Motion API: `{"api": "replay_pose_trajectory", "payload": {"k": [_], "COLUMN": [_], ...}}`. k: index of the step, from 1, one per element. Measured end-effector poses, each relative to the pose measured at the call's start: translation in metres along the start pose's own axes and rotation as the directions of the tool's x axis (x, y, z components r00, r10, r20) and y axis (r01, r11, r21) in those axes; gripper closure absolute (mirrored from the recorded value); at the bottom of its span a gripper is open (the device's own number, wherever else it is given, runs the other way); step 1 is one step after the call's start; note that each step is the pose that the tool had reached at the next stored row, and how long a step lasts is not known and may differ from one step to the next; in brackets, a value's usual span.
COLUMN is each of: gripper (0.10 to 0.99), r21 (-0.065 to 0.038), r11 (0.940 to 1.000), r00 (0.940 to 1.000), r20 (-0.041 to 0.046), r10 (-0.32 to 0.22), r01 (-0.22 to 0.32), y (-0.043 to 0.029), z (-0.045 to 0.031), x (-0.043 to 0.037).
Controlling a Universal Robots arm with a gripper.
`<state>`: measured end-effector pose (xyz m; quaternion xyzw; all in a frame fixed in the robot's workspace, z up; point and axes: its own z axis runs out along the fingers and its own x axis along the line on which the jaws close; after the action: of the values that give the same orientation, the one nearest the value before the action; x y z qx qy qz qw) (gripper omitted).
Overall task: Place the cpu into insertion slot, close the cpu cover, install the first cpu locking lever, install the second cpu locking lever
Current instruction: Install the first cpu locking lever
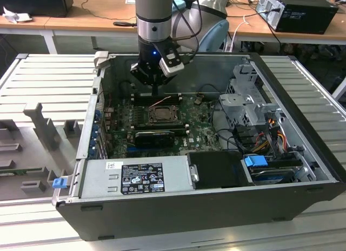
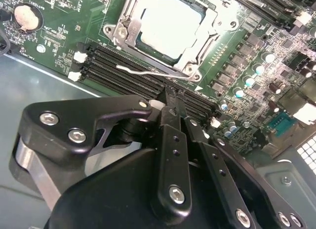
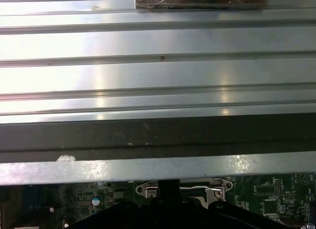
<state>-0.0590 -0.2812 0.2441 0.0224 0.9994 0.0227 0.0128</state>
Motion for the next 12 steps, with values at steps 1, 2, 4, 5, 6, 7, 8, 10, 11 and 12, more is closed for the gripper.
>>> {"api": "replay_pose_trajectory", "payload": {"k": [1,2,4,5,6,7,8,10,11,12], "gripper": [0.98,0.98,0.98,0.98,0.98,0.98,0.98,0.98,0.98,0.98], "r21": [0.0,0.0,0.0,0.0,0.0,0.0,0.0,0.0,0.0,0.0], "r11": [1.0,1.0,1.0,1.0,1.0,1.0,1.0,1.0,1.0,1.0], "r00": [1.0,1.0,1.0,1.0,1.0,1.0,1.0,1.0,1.0,1.0], "r20": [0.0001,0.0001,0.0001,0.0001,0.0001,0.0,0.0,0.0001,0.0001,0.0], "r10": [0.0,0.0,0.0,0.0,0.0,0.0,0.0,0.0,0.0,0.0], "r01": [0.0,0.0,0.0,0.0,0.0,0.0,0.0,0.0,0.0,0.0], "y": [0.0,0.0,0.0001,0.0001,0.0001,0.0002,0.0002,0.0002,0.0002,0.0002], "z": [0.0002,0.0002,0.0004,0.0006,0.0006,0.0007,0.0008,0.001,0.0012,0.0014], "x": [-0.0009,-0.0014,-0.0021,-0.0027,-0.0035,-0.0038,-0.004,-0.0048,-0.0056,-0.0062]}}
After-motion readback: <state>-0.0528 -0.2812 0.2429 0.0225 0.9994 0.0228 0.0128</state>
